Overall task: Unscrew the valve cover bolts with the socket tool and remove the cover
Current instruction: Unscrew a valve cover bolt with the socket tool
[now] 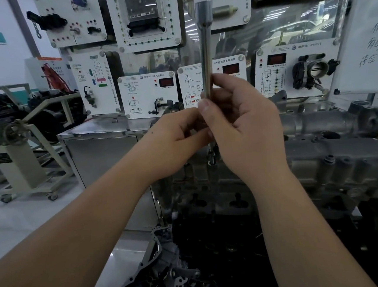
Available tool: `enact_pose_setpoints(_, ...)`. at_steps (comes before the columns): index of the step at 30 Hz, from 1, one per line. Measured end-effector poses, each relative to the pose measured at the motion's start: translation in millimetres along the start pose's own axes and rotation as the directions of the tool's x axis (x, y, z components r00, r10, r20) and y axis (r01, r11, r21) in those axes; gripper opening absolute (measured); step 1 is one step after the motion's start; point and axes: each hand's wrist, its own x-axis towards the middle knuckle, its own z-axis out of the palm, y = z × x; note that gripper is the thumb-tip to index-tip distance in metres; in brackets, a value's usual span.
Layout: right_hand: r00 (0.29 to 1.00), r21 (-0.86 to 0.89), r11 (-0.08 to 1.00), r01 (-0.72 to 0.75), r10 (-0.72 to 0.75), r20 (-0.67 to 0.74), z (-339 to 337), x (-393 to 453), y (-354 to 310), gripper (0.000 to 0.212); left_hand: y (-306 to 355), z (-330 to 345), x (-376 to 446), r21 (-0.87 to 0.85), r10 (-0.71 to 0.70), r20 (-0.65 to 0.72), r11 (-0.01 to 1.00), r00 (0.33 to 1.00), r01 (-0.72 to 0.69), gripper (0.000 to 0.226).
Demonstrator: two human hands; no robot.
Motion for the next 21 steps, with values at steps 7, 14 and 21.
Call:
enact_pose_setpoints(7,0.993,0.041,0.998,-0.052,0.056,-0.108,5.0,8.9,-16.2,0.037,2.3,-0.8,2.9,-0.021,-0.007,0.006,1.000,1.000,0.007,0.035)
enact_pose_setpoints(14,0.997,0.055,0.997,-0.061,0.064,-0.047,2.4,15.5,-15.7,0.025,-1.2,1.0,1.4,-0.074,-0.005,-0.015,0.997,1.000,0.004,0.018)
enact_pose_setpoints(21,0.993,-0.042,0.996,-0.080,0.084,0.080,-2.4,26.4,-27.1,0.037,3.5,0.2,3.6,-0.052,-0.025,-0.026,0.998,0.999,0.023,0.042)
